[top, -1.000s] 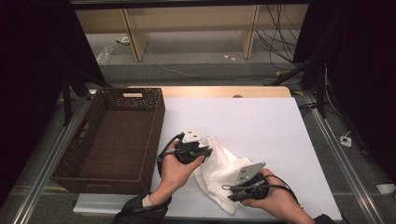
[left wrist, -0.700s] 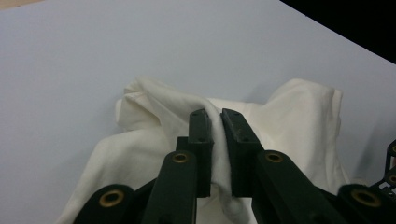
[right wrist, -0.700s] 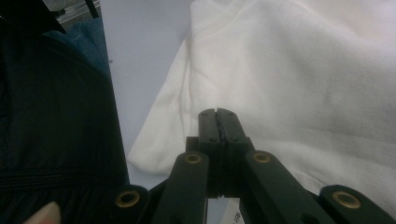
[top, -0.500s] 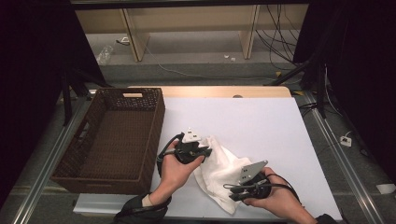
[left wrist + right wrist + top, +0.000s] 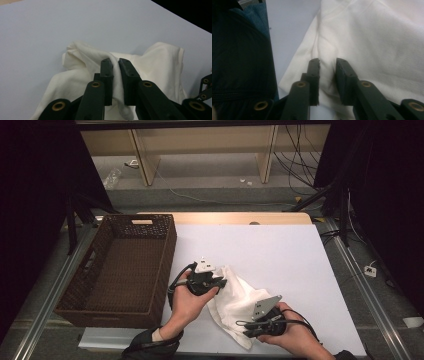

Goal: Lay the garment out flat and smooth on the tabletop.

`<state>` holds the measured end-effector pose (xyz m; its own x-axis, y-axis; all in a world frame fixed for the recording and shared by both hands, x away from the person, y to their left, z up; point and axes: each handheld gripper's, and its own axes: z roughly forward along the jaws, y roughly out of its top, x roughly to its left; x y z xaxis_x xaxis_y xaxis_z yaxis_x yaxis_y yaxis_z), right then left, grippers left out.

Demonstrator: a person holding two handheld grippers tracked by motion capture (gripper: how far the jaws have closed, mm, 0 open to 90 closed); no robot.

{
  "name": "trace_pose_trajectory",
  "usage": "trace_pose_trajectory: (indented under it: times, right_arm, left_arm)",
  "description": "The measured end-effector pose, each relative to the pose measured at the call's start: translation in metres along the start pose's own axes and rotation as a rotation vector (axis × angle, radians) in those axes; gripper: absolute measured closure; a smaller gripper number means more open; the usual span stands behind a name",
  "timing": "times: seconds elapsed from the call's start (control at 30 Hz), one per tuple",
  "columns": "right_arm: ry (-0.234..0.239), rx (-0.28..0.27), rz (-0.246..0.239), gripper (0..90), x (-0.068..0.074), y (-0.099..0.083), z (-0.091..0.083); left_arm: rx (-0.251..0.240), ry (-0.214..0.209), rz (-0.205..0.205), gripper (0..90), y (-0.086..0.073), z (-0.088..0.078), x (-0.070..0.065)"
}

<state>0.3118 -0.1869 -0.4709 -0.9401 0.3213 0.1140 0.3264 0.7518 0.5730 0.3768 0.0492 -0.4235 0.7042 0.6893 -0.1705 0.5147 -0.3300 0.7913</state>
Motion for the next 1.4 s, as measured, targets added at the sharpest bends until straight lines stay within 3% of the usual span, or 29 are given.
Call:
trace_pose_trajectory:
  times: [0.3,0.57,0.67,0.83,1.03,1.23,1.4]
  right_arm:
    - [0.013,-0.082,0.077,84.6,-0.004,0.003,-0.017]
    - [-0.118,-0.284,0.150,85.3,-0.023,0.000,-0.058]
    - [-0.158,-0.334,0.181,85.6,-0.028,-0.003,-0.070]
    - [-0.213,-0.366,0.224,85.6,-0.036,-0.010,-0.081]
    - [-0.246,-0.373,0.262,85.6,-0.040,-0.015,-0.086]
    - [-0.255,-0.373,0.278,85.7,-0.042,-0.017,-0.086]
    - [-0.285,-0.374,0.291,85.6,-0.044,-0.019,-0.089]
  left_arm:
    - [-0.001,0.003,0.000,80.3,0.000,-0.001,0.000]
    - [-0.014,0.023,-0.036,77.3,-0.001,-0.001,0.003]
    - [-0.023,0.025,-0.049,74.4,0.000,-0.003,0.005]
    - [-0.044,0.029,-0.059,61.3,0.001,-0.004,0.007]
    - [-0.055,-0.003,-0.029,41.9,0.003,-0.008,0.009]
    - [-0.062,-0.001,0.015,33.7,0.006,-0.020,0.011]
    - [-0.056,-0.035,0.053,29.6,0.005,-0.023,0.008]
